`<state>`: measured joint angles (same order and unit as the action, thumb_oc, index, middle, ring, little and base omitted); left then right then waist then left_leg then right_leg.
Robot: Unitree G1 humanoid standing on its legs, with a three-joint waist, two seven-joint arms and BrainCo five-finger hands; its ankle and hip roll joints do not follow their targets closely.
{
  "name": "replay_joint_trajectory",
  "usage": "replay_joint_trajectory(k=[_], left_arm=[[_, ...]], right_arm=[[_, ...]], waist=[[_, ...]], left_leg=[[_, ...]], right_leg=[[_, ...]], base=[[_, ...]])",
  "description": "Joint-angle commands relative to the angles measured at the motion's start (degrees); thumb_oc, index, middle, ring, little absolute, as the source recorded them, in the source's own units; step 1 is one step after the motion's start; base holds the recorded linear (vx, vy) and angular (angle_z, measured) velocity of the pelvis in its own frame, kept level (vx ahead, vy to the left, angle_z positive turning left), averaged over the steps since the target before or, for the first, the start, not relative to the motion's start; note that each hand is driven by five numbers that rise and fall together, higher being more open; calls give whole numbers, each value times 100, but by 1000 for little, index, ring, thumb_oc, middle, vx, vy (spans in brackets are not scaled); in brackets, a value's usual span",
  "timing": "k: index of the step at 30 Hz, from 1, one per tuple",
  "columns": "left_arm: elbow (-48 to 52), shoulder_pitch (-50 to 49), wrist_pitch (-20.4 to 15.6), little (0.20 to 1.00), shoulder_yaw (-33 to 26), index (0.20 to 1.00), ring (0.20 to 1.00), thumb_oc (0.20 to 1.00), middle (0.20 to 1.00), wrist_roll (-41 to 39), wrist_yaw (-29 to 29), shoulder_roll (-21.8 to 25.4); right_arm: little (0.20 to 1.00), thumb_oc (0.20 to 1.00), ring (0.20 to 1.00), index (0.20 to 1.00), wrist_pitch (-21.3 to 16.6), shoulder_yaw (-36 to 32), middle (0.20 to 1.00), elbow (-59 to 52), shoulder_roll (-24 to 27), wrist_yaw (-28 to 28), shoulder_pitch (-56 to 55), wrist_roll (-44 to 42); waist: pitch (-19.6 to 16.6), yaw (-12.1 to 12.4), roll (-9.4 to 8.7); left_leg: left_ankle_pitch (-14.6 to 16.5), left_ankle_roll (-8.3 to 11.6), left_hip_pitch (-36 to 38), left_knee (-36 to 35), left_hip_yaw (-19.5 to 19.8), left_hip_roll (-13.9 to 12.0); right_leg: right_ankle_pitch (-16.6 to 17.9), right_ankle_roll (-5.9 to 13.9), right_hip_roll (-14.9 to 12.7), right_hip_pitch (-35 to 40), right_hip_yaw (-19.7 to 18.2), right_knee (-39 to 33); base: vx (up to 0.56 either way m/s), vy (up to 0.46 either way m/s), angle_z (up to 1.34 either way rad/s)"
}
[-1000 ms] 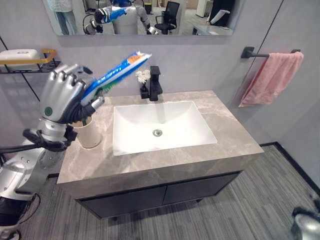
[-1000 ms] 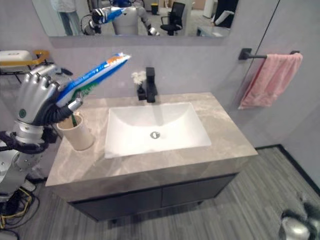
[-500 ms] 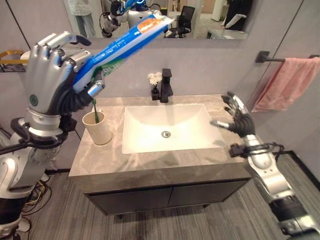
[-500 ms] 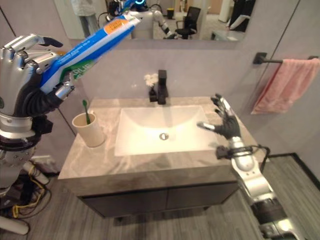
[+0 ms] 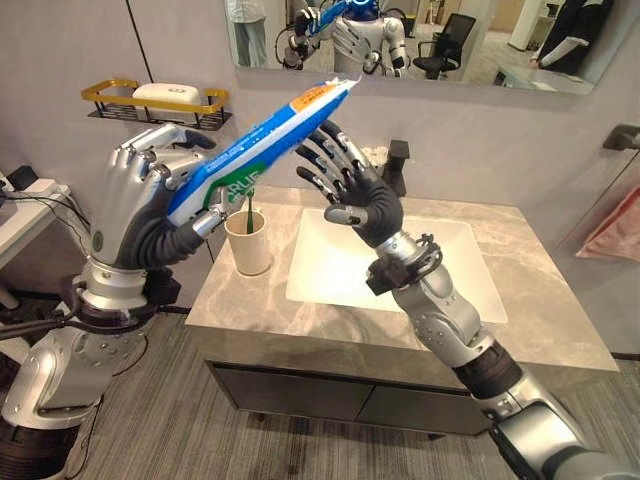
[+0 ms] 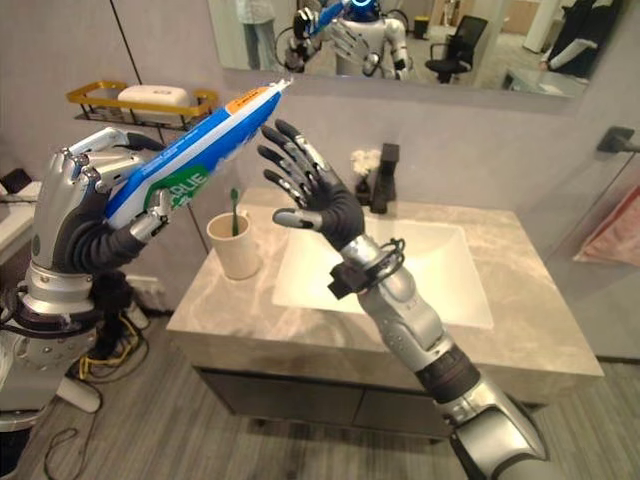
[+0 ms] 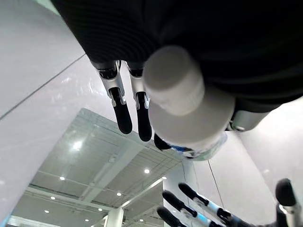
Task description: Put brush and paste in cup on sink, flatten towel.
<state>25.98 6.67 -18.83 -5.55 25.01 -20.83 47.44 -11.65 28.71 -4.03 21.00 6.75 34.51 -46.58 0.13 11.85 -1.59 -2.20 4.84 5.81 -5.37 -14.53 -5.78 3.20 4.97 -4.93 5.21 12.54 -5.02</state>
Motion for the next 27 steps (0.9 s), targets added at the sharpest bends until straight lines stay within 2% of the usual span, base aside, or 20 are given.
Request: replay_joint_trajectory(k=[1, 7, 12, 27], left_arm=[[96, 508, -122, 200, 275, 200, 200, 200, 200, -379, 29, 372], [42, 896, -194, 200, 930, 200, 200, 200, 200, -268, 301, 778], [-72, 1116, -182, 200, 1375, 200, 200, 200, 200, -196, 395, 870], [-468, 773, -78, 200, 1615, 200, 200, 200, 200, -32, 521, 699]], right_arm=[[1000, 1000, 1000, 1000, -338, 15, 1000, -48, 42, 106, 611, -275], [1000, 1000, 1000, 1000, -255, 327, 1000, 463, 99, 121, 1023, -322], [1000, 1000, 1000, 1000, -290, 370, 1000, 628, -119, 61, 1148, -490], [1000, 1000, 1000, 1000, -415, 300, 1000, 258, -324, -10, 1257, -775]], waist=[[-183, 17, -219], [-244, -34, -245], [-248, -54, -244], [-247, -81, -253]], left_leg=[[123, 188, 161, 37, -67, -193], [146, 185, 221, 37, -133, -194], [149, 174, 253, 37, -173, -199], [133, 174, 245, 37, -208, -229]], right_leg=[[362, 347, -488, 21, 310, 41], [369, 367, -488, 16, 263, 49], [375, 374, -470, 13, 220, 60], [376, 356, -445, -19, 179, 68]], base=[[0, 0, 0], [0, 3, -1], [-3, 6, -7], [0, 0, 0]])
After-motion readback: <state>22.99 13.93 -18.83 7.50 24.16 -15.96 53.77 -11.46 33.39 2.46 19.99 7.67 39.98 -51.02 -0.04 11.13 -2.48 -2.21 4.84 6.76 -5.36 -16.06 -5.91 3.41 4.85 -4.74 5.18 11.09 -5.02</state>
